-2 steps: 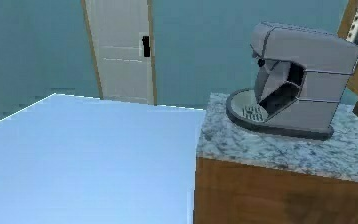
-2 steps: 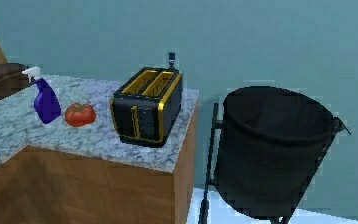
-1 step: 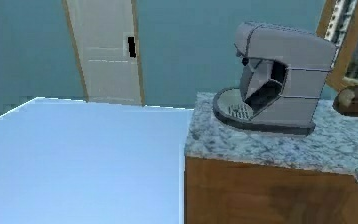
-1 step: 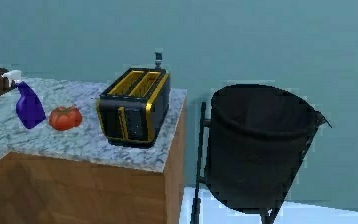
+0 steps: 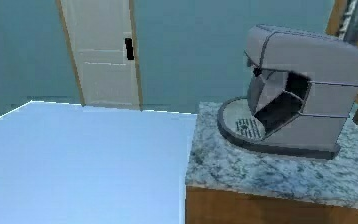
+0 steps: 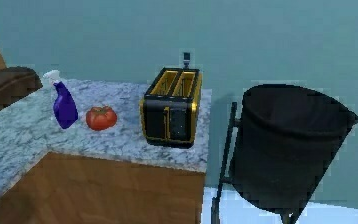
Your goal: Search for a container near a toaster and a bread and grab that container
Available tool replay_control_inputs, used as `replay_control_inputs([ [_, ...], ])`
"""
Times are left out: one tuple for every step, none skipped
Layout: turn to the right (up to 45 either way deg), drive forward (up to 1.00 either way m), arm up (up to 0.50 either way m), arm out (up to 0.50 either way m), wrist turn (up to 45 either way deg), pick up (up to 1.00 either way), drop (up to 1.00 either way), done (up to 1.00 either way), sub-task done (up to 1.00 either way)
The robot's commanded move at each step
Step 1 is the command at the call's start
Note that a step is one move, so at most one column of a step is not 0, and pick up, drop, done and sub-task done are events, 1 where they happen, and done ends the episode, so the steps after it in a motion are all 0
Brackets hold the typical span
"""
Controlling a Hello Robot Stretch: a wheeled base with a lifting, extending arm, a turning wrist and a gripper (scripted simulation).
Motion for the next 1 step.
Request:
replay_control_inputs([
  [-24.0,0.0,0.0,0.0,0.0,0.0,0.0,0.0,0.0],
])
